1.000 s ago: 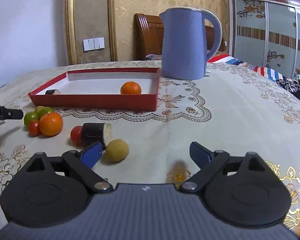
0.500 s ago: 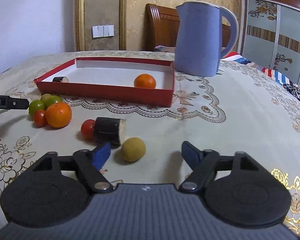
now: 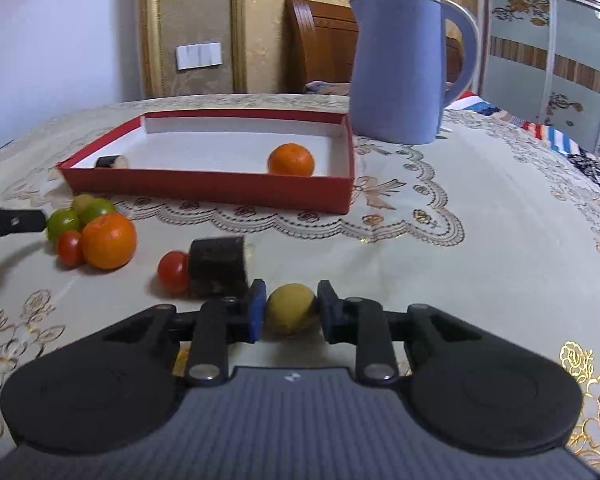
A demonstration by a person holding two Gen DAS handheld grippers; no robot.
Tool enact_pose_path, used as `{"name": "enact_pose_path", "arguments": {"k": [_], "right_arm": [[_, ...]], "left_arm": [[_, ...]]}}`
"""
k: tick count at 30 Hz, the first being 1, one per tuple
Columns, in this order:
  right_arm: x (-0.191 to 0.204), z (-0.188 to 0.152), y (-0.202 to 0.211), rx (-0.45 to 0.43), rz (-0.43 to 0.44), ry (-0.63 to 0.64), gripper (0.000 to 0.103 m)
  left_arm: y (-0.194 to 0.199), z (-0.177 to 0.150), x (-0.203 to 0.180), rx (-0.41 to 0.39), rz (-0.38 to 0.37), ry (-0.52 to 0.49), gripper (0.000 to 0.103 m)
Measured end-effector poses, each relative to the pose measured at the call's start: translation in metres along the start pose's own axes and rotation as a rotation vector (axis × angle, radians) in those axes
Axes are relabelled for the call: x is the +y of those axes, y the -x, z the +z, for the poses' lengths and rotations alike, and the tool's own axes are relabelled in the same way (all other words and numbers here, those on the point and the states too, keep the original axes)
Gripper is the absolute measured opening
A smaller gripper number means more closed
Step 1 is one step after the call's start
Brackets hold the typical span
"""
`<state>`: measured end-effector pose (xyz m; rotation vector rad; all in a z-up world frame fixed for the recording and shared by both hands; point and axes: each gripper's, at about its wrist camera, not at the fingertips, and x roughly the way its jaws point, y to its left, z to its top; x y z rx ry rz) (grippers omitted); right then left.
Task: Organize fruits
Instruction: 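Grasp the yellow round fruit with the right tool, then grasp the green tomato with the left tool while the right tool holds the yellow fruit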
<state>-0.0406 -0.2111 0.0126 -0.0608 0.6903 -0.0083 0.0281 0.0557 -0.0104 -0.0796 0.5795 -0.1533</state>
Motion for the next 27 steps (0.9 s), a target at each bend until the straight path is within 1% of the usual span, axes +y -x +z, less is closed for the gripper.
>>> {"name": "enact_pose_path", "arguments": {"k": [2,4,6,8,10,13,14,16,19,21,23,24,25,27], "right_arm": [[-0.002,0.005,-0.004,0.007,0.001,-0.027,0.026],[-0.004,0.010,-0.007,0.000,-0.016,-0.056,0.026],[-0.005,0.013,-0.009,-0.025,-0.044,-0.070,0.026],[-0.004,0.015,-0.015,-0.016,-0.038,-0.073,0.026],[-0.007,0.015,-0.022,0.013,-0.021,-0.088,0.026],[-0.009,0.014,-0.022,0.012,-0.009,-0.098,0.026],[-0.008,0.014,-0.022,0.012,-0.014,-0.092,0.026],[-0.007,0.014,-0.021,0.012,-0.016,-0.088,0.026],[-0.007,0.014,-0.021,0.013,-0.008,-0.095,0.027],[-0.007,0.013,-0.021,0.012,-0.007,-0.096,0.027],[-0.008,0.013,-0.021,0.012,-0.004,-0.098,0.027],[-0.008,0.013,-0.021,0.012,-0.003,-0.100,0.027],[-0.008,0.013,-0.021,0.012,-0.001,-0.103,0.027],[-0.009,0.013,-0.021,0.012,0.000,-0.104,0.027]], "left_arm": [[0.001,0.000,-0.001,-0.007,-0.004,-0.003,0.087],[0.003,-0.001,-0.003,-0.019,-0.015,-0.017,0.087],[0.007,-0.002,-0.007,-0.044,-0.029,-0.048,0.087],[0.009,-0.003,-0.014,-0.054,-0.056,-0.090,0.087],[0.009,-0.003,-0.023,-0.052,-0.075,-0.145,0.088],[0.006,-0.004,-0.036,-0.034,-0.082,-0.220,0.088],[0.004,-0.004,-0.040,-0.021,-0.080,-0.237,0.088],[0.004,-0.005,-0.041,-0.024,-0.069,-0.243,0.090],[0.003,-0.004,-0.035,-0.017,-0.055,-0.205,0.092],[0.001,-0.003,-0.024,-0.007,0.013,-0.131,0.093],[0.002,-0.001,-0.010,-0.011,0.016,-0.048,0.093],[0.004,-0.001,-0.006,-0.012,0.031,-0.026,0.093],[0.006,-0.002,-0.002,-0.016,0.050,-0.010,0.092],[0.010,-0.003,-0.001,-0.019,0.050,-0.013,0.092]]}}
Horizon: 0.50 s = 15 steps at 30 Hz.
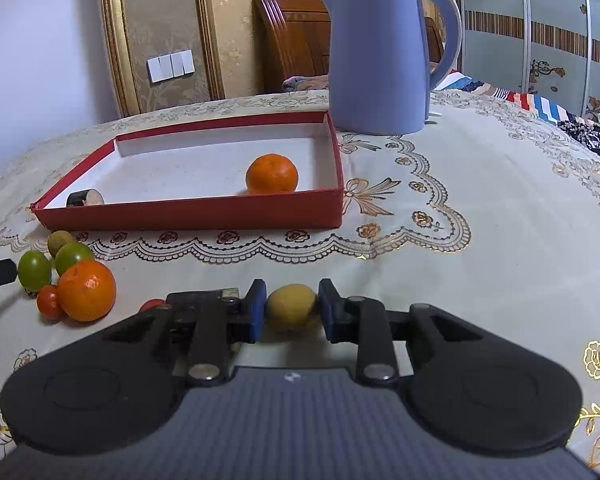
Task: Organize fruits
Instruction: 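Grasp the green tomato with the left tool while the right tool holds the yellow fruit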
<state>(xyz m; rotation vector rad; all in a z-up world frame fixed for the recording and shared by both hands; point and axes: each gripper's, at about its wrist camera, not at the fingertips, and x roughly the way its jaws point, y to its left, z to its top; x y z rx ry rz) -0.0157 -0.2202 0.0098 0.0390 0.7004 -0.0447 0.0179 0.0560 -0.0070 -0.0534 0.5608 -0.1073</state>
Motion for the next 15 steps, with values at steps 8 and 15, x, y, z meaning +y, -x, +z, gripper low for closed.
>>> {"name": "enact_pose_path", "arguments": {"k": [8,15], "right_arm": [[-0.002,0.000,0.000,0.000,0.006,-0.010,0.027],[-0.004,0.000,0.000,-0.001,0.014,-0.021,0.027]], "left_arm": [[-0.006,0.003,-0.040,0.023,-0.015,-0.120,0.092],[-0.010,0.006,-0.036,0.013,0.014,-0.111,0.093]]}}
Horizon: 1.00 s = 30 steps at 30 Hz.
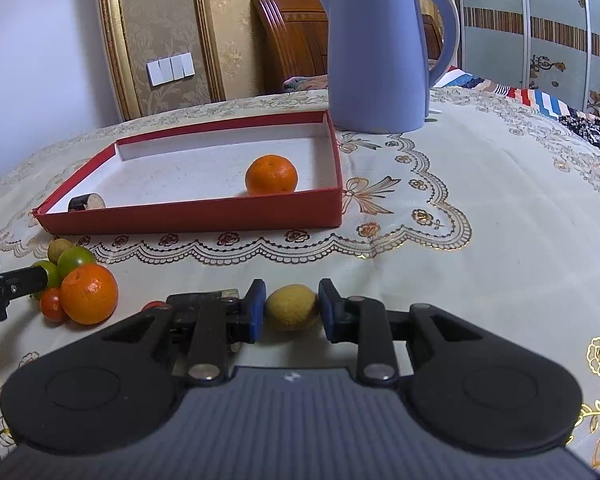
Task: Organize fruits
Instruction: 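Grasp the green tomato with the left tool while the right tool holds the yellow fruit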
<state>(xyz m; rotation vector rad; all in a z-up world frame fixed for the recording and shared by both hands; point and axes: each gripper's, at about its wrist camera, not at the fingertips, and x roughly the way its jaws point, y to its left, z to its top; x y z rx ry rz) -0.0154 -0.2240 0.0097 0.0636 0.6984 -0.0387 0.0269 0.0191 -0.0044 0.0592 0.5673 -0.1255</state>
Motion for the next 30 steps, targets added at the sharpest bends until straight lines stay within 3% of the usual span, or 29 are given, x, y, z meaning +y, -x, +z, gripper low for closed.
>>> {"name": "enact_pose_path", "arguments": {"k": [5,13,18,28,30], "right_arm": [[0.001,0.000,0.000,0.000,-0.001,0.002,0.027],[0.002,0.000,0.000,0.001,-0.001,0.006,0.028],[0.001,0.000,0.000,0.001,0.004,-0.001,0.028],[-0.001,0.000,0.000,0.000,0.007,-0.006,0.028],[-0.001,0.000,0.000,0.000,0.007,-0.006,0.028]], "left_arm": [[0.019,-0.009,0.018,-0.040,0.070,0.020,0.092],[0.022,-0.001,0.013,-0.013,-0.046,0.072,0.092],[0.014,0.006,-0.004,-0.003,-0.013,0.018,0.092],[-0.016,0.000,0.001,0.098,-0.018,0.028,0.092],[-0.016,0.001,0.000,0.089,-0.008,0.028,0.092]]}}
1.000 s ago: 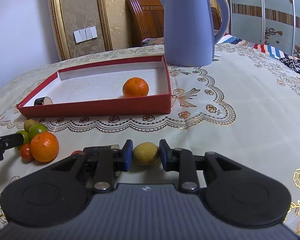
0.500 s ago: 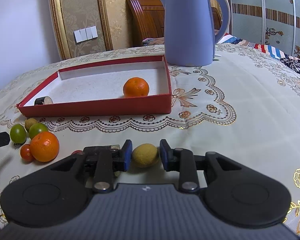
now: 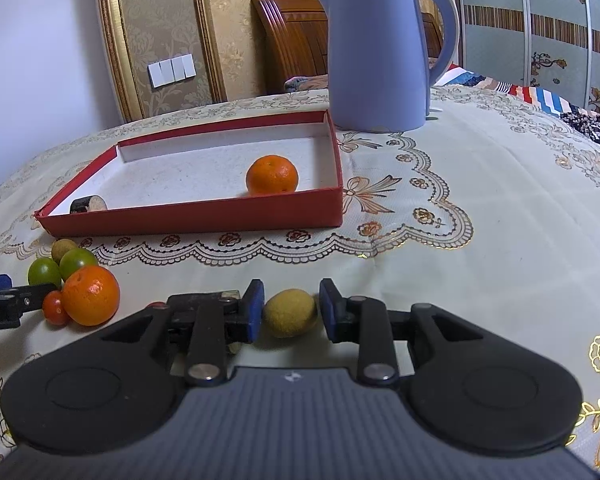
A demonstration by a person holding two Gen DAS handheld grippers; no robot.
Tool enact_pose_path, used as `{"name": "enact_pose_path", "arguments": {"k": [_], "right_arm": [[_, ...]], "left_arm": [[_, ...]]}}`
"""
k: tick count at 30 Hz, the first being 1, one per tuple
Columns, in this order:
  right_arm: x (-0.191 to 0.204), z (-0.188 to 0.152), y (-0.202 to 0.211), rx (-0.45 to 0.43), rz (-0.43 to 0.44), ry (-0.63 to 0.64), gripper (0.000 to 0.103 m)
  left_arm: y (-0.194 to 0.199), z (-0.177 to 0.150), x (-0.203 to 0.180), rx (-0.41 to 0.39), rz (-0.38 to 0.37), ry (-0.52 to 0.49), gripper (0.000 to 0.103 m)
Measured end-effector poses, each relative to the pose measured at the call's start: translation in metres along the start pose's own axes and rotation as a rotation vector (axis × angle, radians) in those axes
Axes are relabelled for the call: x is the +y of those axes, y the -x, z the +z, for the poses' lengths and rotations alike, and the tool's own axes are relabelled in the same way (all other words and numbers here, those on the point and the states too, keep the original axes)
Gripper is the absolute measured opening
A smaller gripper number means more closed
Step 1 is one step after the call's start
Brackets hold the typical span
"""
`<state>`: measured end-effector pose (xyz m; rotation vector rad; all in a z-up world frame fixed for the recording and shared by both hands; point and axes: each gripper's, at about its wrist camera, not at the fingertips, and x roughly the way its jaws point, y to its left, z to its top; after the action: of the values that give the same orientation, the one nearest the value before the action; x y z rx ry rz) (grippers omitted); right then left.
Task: Organize fruits
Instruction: 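Grasp the green tomato with the left tool while the right tool holds the yellow fruit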
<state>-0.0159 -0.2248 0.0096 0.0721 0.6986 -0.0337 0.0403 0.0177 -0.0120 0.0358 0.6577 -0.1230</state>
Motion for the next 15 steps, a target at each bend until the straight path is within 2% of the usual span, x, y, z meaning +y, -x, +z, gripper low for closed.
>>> {"name": "enact_pose_path", "arguments": {"k": [2,6,9,13,15], "right_arm": [[0.000,0.000,0.000,0.000,-0.002,0.002,0.028],[0.000,0.000,0.000,0.001,-0.002,0.003,0.028],[0.000,0.000,0.000,0.000,0.000,0.000,0.028],[0.000,0.000,0.000,0.000,0.001,-0.001,0.028],[0.001,0.000,-0.001,0.000,0.001,-0.002,0.028]], "left_arm": [[0.002,-0.001,-0.003,-0.021,0.021,-0.013,0.091],[0.008,0.001,-0.007,-0.042,-0.005,-0.003,0.064],[0.002,0.001,-0.010,-0.004,-0.030,0.004,0.063],[0.002,0.000,-0.015,-0.021,-0.015,-0.020,0.062],[0.002,0.000,-0.016,-0.021,-0.022,-0.025,0.056]]}}
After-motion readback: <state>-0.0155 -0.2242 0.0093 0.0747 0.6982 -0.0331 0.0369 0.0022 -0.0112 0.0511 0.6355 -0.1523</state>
